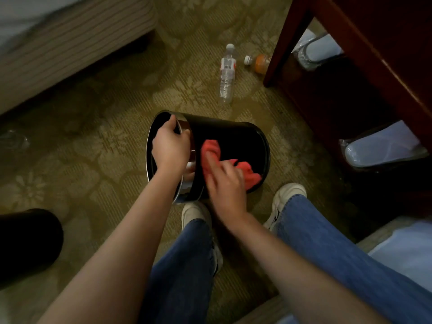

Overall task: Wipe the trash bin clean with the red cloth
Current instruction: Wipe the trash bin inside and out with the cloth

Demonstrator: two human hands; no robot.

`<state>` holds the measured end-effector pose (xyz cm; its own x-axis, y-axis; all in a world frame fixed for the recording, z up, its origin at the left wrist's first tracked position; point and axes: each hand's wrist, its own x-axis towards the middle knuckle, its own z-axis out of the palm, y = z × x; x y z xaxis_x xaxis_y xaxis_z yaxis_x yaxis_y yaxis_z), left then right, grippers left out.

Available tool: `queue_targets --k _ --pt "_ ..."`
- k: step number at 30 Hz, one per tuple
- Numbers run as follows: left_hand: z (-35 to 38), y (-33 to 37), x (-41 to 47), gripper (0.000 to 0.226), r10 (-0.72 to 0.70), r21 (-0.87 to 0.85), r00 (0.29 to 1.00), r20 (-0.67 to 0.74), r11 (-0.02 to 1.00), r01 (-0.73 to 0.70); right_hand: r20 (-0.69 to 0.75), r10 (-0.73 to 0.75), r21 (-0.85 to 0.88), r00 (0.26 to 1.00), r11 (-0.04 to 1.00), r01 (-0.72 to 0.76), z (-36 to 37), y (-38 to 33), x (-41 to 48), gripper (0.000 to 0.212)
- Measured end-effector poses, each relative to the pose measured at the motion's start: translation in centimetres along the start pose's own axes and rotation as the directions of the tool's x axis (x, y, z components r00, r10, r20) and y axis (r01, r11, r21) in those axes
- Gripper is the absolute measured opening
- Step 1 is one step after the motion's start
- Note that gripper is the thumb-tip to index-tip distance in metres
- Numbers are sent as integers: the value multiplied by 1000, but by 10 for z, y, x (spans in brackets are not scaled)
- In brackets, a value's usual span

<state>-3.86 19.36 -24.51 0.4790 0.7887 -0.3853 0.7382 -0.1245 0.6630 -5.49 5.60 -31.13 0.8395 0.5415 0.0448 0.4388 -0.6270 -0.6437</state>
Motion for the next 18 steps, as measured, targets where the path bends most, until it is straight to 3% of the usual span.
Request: queue_targets --k 3,6,9,15,18 --pt "-7 -1 -2 44 -2 -22 1000 -8 1000 2 -31 -95 22 995 995 96 5 -17 -1 44" --pt "-12 6 -11 17 49 -81 998 27 996 -47 -13 -70 22 997 997 70 1 -6 4 46" --pt "-16 12 -18 18 89 -158 984 151 985 -65 -43 -32 28 999 999 34 -2 -1 18 46" --pt "-25 -3 -17 16 104 87 934 343 986 -142 -60 -31 -8 998 999 31 -1 11 22 45" --pt "-30 -2 -20 27 95 164 915 392 972 -171 -50 -46 -18 998 999 45 2 10 21 45"
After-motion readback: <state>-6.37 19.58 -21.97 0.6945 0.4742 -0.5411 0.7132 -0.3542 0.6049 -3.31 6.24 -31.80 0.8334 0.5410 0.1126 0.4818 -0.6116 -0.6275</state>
